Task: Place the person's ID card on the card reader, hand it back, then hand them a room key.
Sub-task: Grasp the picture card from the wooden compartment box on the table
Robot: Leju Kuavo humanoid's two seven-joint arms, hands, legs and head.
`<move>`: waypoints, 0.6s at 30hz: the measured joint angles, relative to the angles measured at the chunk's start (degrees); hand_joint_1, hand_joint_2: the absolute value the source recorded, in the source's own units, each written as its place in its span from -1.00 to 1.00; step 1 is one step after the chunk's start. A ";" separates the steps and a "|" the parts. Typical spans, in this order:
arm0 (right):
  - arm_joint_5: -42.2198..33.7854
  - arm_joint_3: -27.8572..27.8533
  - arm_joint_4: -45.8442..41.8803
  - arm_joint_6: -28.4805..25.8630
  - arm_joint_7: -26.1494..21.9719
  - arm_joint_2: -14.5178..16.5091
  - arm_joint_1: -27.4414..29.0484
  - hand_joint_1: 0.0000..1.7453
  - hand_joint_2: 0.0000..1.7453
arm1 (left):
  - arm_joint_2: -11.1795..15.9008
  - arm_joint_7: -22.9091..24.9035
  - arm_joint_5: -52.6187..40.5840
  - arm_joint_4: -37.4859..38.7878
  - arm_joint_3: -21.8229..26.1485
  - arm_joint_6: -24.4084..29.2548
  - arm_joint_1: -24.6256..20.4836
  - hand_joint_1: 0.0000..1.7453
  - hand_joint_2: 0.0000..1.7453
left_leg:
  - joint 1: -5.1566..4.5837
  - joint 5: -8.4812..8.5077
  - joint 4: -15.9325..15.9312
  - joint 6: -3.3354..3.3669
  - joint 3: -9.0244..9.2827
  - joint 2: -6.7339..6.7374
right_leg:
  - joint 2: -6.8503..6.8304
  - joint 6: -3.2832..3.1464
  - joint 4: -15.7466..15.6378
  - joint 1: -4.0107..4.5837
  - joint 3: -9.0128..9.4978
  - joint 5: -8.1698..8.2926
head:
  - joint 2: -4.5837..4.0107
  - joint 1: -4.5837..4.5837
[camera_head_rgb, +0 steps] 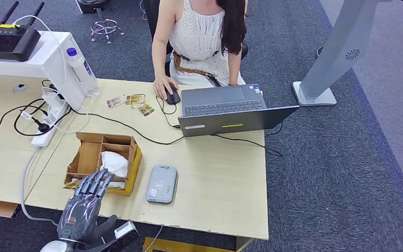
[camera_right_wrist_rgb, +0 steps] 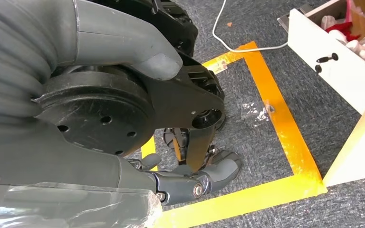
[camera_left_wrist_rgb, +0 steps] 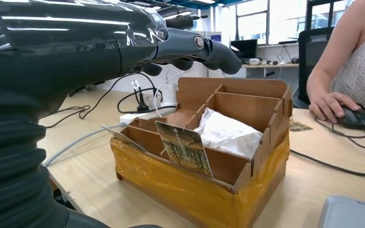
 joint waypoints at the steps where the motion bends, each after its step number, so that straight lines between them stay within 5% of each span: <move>1: 0.10 0.00 0.00 0.01 0.01 0.00 0.00 -1.00 1.00 | -0.01 0.01 0.03 0.37 0.02 -0.04 -0.16 -1.00 1.00 | 0.00 0.00 0.00 0.00 0.00 0.00 | 0.00 0.00 0.00 0.00 0.00 0.00 | 0.00 -0.01; 18: 1.08 -0.02 0.00 0.07 0.30 0.00 0.00 -1.00 1.00 | -0.47 -0.63 0.03 3.58 1.31 -0.78 -1.53 -1.00 1.00 | 0.00 0.00 0.00 0.00 0.00 0.00 | 0.00 0.00 0.00 0.00 0.00 0.00 | 0.00 -0.01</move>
